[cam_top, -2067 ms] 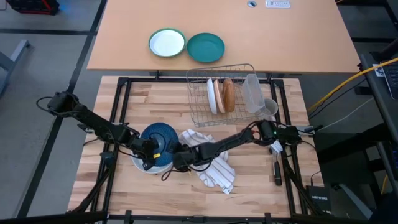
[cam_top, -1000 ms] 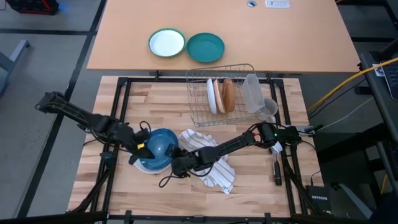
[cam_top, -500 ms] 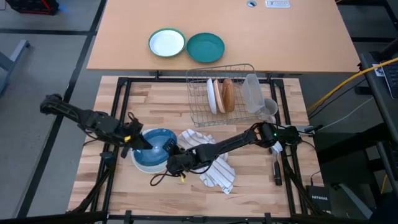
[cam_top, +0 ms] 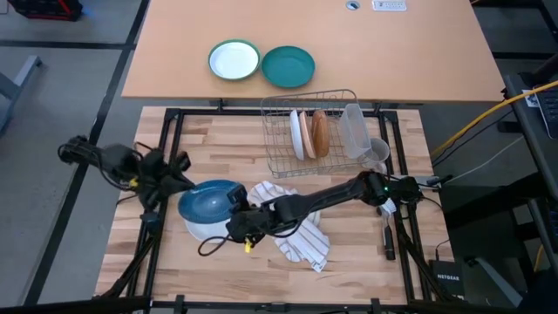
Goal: Sort dishes
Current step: Put the blue plate into the dish rack
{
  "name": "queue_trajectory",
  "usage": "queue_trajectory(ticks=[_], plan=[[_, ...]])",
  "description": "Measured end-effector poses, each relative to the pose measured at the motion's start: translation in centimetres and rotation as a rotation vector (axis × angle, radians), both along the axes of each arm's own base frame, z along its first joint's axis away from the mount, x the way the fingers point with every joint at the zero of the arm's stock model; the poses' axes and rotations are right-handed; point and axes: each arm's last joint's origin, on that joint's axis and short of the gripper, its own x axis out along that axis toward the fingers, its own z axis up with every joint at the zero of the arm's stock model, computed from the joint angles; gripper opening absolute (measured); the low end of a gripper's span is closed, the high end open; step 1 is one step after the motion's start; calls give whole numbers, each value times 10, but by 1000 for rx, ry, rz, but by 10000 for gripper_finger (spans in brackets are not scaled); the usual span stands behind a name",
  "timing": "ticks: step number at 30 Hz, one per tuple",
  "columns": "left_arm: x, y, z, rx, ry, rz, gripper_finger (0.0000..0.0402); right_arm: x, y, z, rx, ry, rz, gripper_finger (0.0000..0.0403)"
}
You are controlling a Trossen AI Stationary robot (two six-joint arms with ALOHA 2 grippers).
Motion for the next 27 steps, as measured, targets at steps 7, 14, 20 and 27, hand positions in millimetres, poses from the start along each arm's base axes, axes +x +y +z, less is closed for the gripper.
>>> queue_trajectory(ticks=[7,14,20,27], plan=[[-15,6,14,58,-180,40,0,-4,-2,29,72,-69,-72,20],[-26,10,20,85,-276,70,0,-8,-5,38,68,-102,-132,20],[-31,12,22,107,-314,86,0,-10,-17,48,98,-147,-218,20],[-30,12,21,113,-298,83,0,-30,-47,92,208,-240,-354,20]])
